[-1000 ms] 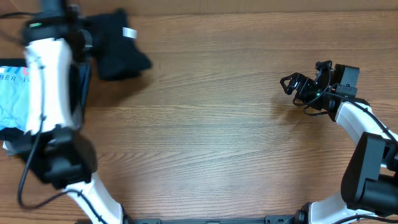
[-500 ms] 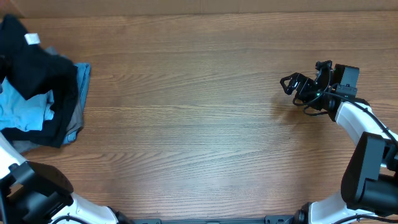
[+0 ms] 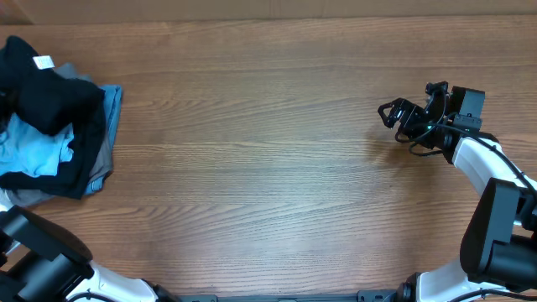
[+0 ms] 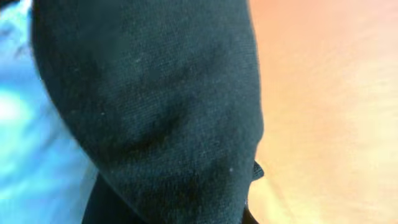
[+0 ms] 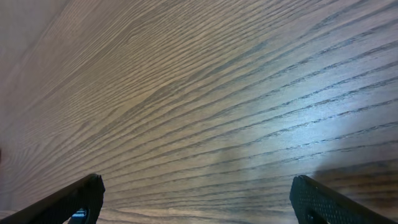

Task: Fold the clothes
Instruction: 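Lower the bundle onto the stack and open the left gripper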

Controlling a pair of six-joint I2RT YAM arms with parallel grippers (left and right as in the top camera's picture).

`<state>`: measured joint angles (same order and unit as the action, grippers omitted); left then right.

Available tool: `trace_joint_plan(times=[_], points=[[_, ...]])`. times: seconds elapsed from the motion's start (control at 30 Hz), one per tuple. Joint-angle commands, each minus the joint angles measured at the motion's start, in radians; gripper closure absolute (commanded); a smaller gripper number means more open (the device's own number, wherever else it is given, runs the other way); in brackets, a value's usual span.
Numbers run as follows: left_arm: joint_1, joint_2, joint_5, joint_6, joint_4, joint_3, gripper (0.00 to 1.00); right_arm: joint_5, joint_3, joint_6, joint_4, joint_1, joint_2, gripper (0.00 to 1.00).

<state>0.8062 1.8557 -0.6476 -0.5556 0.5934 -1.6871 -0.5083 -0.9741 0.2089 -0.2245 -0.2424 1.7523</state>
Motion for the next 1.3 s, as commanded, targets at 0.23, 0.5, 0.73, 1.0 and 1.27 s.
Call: trace_joint_plan(times=[0.23, 0.5, 0.73, 1.0, 1.27], points=[[0.059, -0.011, -0.216, -0.122, -0.142, 0.013, 0.96, 0.003, -0.002, 0.001, 0.005, -0.001, -0.019, 0.0], [0.068, -0.011, -0.1, -0.058, -0.138, 0.171, 0.96, 0.003, -0.002, 0.001, 0.005, -0.001, -0.019, 0.0], [0.108, -0.016, -0.102, -0.056, -0.093, 0.209, 0.96, 0.003, -0.002, 0.001, 0.005, -0.001, -0.019, 0.0], [0.187, -0.02, 0.046, 0.018, 0.032, 0.209, 0.96, 0.003, -0.002, 0.001, 0.005, -0.001, -0.019, 0.0], [0.188, -0.02, 0.074, 0.04, 0.042, 0.205, 0.85, 0.003, -0.002, 0.002, 0.005, -0.001, -0.019, 0.0]])
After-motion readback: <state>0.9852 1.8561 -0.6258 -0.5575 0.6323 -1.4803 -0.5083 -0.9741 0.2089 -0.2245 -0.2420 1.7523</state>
